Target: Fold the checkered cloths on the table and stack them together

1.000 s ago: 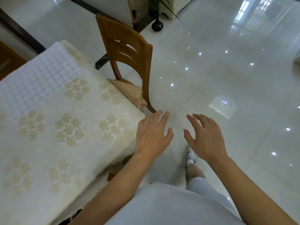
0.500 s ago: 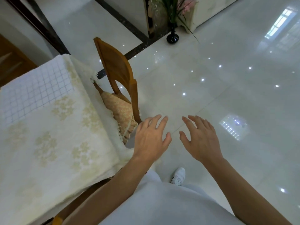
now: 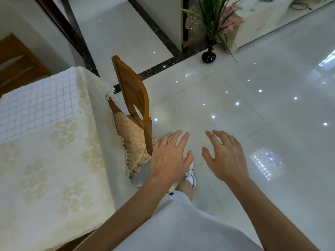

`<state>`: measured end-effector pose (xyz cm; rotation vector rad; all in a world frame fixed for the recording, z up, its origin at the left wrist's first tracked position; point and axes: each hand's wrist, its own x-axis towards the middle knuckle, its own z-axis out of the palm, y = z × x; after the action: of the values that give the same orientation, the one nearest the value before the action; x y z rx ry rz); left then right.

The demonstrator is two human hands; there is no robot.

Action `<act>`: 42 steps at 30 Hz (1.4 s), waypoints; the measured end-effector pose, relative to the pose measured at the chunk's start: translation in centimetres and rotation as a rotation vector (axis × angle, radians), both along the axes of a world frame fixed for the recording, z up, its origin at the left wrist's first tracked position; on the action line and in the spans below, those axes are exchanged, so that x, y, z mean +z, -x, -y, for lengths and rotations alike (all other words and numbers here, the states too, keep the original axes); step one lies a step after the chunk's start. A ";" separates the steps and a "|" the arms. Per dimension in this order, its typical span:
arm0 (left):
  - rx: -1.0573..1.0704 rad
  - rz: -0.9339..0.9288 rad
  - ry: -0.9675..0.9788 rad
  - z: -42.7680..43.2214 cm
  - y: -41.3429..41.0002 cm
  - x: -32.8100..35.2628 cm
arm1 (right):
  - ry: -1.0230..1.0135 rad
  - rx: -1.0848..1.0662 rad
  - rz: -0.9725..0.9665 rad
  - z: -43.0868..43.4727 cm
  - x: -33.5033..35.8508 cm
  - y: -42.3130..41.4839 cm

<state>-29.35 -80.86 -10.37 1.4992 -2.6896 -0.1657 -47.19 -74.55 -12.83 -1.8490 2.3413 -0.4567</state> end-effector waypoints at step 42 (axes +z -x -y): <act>0.632 -0.086 -0.007 57.0 16.0 -2.5 | -0.044 0.565 0.015 66.0 -1.0 16.3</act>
<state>-45.32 -137.87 -12.83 2.1846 -2.0214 -0.1956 -63.51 -140.53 -13.83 -2.3388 1.6823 -0.3372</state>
